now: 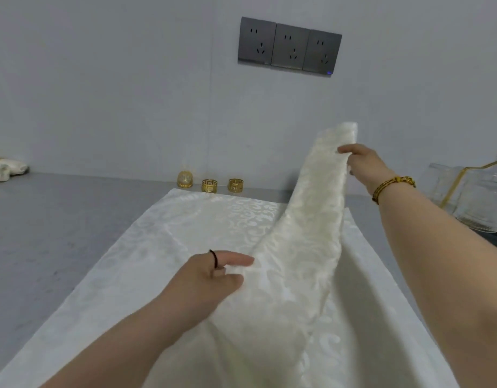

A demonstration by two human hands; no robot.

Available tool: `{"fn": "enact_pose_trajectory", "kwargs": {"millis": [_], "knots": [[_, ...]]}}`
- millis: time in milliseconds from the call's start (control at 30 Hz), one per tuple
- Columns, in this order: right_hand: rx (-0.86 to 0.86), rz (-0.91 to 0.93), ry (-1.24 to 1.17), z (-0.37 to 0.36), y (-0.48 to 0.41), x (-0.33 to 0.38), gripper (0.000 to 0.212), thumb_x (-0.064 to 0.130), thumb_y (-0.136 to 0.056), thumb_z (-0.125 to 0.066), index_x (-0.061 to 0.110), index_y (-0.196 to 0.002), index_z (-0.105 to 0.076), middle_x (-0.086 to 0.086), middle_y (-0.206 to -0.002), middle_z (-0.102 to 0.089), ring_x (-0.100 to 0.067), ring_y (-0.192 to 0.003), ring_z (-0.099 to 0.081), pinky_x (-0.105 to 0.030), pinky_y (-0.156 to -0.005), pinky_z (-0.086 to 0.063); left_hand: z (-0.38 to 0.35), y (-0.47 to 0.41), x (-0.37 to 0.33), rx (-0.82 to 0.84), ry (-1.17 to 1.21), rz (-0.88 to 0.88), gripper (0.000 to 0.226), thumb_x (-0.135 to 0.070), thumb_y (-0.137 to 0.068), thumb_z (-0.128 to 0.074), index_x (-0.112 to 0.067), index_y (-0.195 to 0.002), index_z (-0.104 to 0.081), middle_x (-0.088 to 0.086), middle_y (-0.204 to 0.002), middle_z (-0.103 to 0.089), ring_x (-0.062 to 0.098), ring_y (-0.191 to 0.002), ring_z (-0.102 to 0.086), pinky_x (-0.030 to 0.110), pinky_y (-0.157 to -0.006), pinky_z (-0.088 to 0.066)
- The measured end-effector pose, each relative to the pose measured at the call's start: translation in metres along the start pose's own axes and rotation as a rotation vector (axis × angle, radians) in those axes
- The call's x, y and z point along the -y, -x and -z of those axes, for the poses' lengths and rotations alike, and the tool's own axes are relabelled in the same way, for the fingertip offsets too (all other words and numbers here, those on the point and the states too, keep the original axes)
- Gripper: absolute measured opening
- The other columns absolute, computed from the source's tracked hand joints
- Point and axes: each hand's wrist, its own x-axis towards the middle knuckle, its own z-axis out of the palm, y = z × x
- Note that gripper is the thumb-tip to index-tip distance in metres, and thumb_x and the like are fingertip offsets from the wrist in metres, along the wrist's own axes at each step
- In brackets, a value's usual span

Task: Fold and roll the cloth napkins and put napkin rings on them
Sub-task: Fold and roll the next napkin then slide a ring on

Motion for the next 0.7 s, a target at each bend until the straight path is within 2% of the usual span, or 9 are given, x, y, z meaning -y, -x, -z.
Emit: {"fn": "enact_pose_trajectory", "kwargs": {"millis": [33,67,167,300,367,433,533,633,700], "knots": [[0.036,-0.048,-0.022,-0.006,-0.002,-0.003,0.046,-0.005,-0.091,-0.028,0.009,-0.132,-0.044,-0.012,-0.135,-0.043,-0.028,-0.106,-0.053,-0.028,-0.090,-0.046,-0.005,0.000,0.003,0.031,-0.033,0.015,0.027,-0.012,-0.088,-0.055,-0.037,-0.084,-0.064,-0.019,-0.052,-0.049,-0.005,-0.043,-0.043,0.005,-0.040,-0.032],[0.072,-0.103,-0.023,-0.013,-0.002,-0.009,0.049,-0.005,-0.092,-0.029,0.009,-0.138,-0.036,-0.014,-0.128,-0.045,-0.027,-0.100,-0.056,-0.033,-0.087,-0.047,-0.010,-0.002,0.007,0.060,-0.070,0.033,0.026,-0.013,-0.089,-0.054,-0.036,-0.083,-0.064,-0.018,-0.043,-0.046,-0.002,-0.035,-0.041,0.006,-0.038,-0.029],[0.146,-0.295,-0.068,-0.034,0.010,-0.042,0.054,-0.002,-0.095,-0.033,0.012,-0.145,-0.019,-0.018,-0.123,-0.045,-0.020,-0.066,-0.065,-0.026,-0.055,-0.049,-0.017,-0.004,0.017,0.140,-0.169,0.075,0.024,-0.016,-0.091,-0.053,-0.037,-0.079,-0.060,-0.017,-0.042,-0.050,-0.004,-0.033,-0.043,0.005,-0.040,-0.030],[0.223,-0.465,-0.026,-0.049,0.031,-0.086,0.059,0.007,-0.092,-0.044,0.011,-0.145,-0.019,-0.014,-0.113,-0.049,-0.032,-0.087,-0.062,-0.044,-0.082,-0.052,-0.018,-0.008,0.025,0.193,-0.288,0.056,0.027,-0.023,-0.091,-0.052,-0.045,-0.076,-0.055,-0.015,-0.070,-0.058,-0.006,-0.060,-0.055,-0.001,-0.055,-0.036],[0.199,-0.494,-0.086,-0.048,0.041,-0.091,0.057,0.010,-0.091,-0.046,0.009,-0.143,-0.023,-0.010,-0.094,-0.052,-0.027,-0.074,-0.058,-0.038,-0.067,-0.050,-0.017,-0.008,0.026,0.216,-0.292,0.051,0.027,-0.022,-0.093,-0.048,-0.043,-0.078,-0.055,-0.020,-0.060,-0.058,-0.011,-0.054,-0.054,0.000,-0.052,-0.036],[0.216,-0.496,-0.124,-0.046,0.052,-0.091,0.056,0.010,-0.092,-0.047,0.008,-0.142,-0.023,-0.007,-0.082,-0.048,-0.022,-0.061,-0.052,-0.030,-0.056,-0.042,-0.017,-0.007,0.028,0.234,-0.280,0.055,0.031,-0.018,-0.095,-0.044,-0.041,-0.080,-0.057,-0.015,-0.040,-0.050,-0.003,-0.037,-0.045,0.005,-0.044,-0.033],[0.294,-0.435,-0.125,-0.041,0.079,-0.075,0.053,0.011,-0.092,-0.049,0.009,-0.139,-0.026,-0.004,-0.080,-0.050,-0.019,-0.058,-0.050,-0.027,-0.057,-0.041,-0.017,-0.006,0.031,0.249,-0.265,0.046,0.036,-0.014,-0.095,-0.040,-0.040,-0.080,-0.058,-0.012,-0.044,-0.048,0.003,-0.042,-0.041,0.009,-0.046,-0.031],[0.357,-0.279,0.047,-0.033,0.115,-0.055,0.049,0.014,-0.092,-0.051,0.011,-0.136,-0.032,-0.005,-0.100,-0.053,-0.016,-0.068,-0.053,-0.021,-0.060,-0.043,-0.020,0.004,0.029,0.280,-0.249,0.010,0.037,-0.010,-0.095,-0.038,-0.038,-0.082,-0.059,-0.014,-0.033,-0.045,0.001,-0.035,-0.039,0.007,-0.043,-0.029],[0.398,-0.149,0.182,-0.027,0.146,-0.046,0.047,0.017,-0.091,-0.053,0.015,-0.134,-0.036,-0.003,-0.116,-0.047,-0.017,-0.082,-0.051,-0.020,-0.063,-0.042,-0.019,0.015,0.024,0.328,-0.227,0.000,0.041,-0.007,-0.094,-0.036,-0.038,-0.084,-0.061,-0.013,-0.041,-0.047,0.002,-0.043,-0.039,0.010,-0.047,-0.032]]}}
